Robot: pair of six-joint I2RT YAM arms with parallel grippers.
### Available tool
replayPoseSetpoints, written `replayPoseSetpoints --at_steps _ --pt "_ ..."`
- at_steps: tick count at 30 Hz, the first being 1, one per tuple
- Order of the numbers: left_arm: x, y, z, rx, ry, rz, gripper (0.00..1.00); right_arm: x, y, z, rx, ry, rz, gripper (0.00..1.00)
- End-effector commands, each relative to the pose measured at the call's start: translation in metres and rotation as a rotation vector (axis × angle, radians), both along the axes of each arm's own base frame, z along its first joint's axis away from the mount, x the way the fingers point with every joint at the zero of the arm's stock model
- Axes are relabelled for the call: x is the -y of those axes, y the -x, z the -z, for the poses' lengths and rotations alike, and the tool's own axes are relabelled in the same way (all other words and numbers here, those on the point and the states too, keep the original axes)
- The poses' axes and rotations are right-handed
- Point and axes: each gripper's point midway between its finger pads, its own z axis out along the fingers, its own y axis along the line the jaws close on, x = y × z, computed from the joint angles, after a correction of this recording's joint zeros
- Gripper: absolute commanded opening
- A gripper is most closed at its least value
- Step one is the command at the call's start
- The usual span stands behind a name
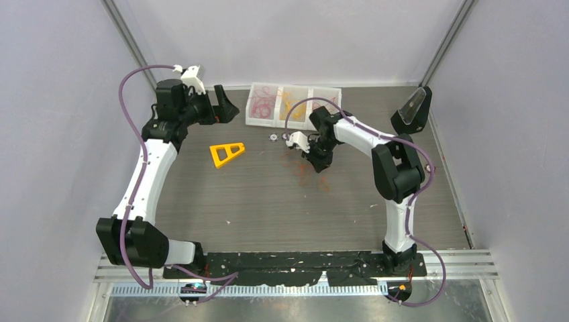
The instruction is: Untangle the cables
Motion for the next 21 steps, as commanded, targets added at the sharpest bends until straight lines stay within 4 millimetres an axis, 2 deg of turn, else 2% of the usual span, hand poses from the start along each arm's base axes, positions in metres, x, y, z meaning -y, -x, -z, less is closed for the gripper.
replayPoseSetpoints --at_steps 1,2,9,14,15,16,21 --pt "-0.001 -0.006 -0.025 0.067 -0.008 0.008 1.00 0.001 -0.019 -0.080 0.200 -0.132 0.057 0.05" --pt "-0.001 -0.006 -0.025 0.067 -0.006 0.011 1.00 0.003 -0.021 -0.098 0.245 -0.157 0.065 0.05" --pt "0.003 -0.011 -0.027 0.066 0.007 0.029 1.00 0.027 -0.032 -0.162 0.366 -0.255 0.176 0.05" --pt "0.004 -0.013 -0.030 0.073 0.006 0.033 0.99 0.040 -0.059 -0.213 0.481 -0.316 0.266 0.05" --pt "0.003 -0.013 -0.030 0.074 0.003 0.032 1.00 0.042 -0.062 -0.218 0.480 -0.322 0.290 0.05" --pt "0.004 -0.013 -0.030 0.074 0.003 0.033 1.00 0.047 -0.068 -0.234 0.508 -0.338 0.312 0.05" --pt "0.005 -0.014 -0.028 0.071 0.004 0.040 1.00 0.051 -0.083 -0.259 0.519 -0.376 0.393 0.05"
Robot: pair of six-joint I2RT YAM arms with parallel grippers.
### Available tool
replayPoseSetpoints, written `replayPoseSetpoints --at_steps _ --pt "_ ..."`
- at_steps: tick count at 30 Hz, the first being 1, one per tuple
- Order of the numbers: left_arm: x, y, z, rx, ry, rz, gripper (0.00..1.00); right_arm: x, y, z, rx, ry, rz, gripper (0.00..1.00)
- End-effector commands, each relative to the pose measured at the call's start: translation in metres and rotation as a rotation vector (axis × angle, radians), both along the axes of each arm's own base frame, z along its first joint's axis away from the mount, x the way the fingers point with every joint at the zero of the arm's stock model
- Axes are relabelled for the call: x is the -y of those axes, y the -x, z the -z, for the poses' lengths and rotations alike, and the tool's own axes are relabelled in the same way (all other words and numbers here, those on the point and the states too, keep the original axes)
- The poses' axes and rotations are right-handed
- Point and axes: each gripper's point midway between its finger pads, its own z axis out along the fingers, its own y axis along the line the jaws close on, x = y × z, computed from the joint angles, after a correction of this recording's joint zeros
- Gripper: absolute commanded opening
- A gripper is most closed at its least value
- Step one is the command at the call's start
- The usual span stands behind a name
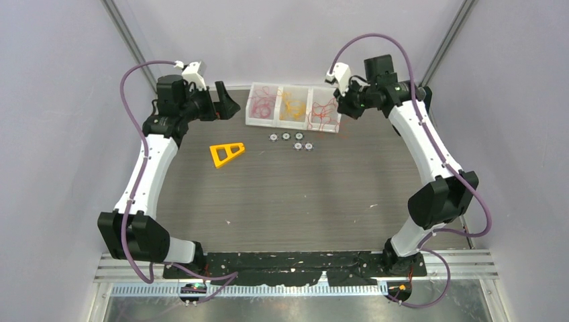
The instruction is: Untangle the cables
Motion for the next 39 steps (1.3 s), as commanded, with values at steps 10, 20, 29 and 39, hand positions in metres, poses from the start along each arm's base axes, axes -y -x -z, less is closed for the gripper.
replayPoseSetpoints --at_steps 10,20,29,39 --pt "0.001 -0.011 -0.022 0.070 -0.003 0.022 1.00 0.016 -0.077 -0.065 0.057 -0.189 0.425 0.05" --pt "-0.001 -0.019 -0.016 0.056 -0.020 0.014 1.00 0.034 -0.122 -0.036 0.083 -0.125 0.605 0.06" --pt "-0.002 -0.029 -0.007 0.023 -0.029 0.004 1.00 0.030 -0.166 0.012 0.065 -0.105 0.669 0.05" --pt "-0.008 -0.034 0.003 -0.007 -0.051 -0.011 1.00 -0.002 -0.225 0.058 0.123 -0.222 0.635 0.05"
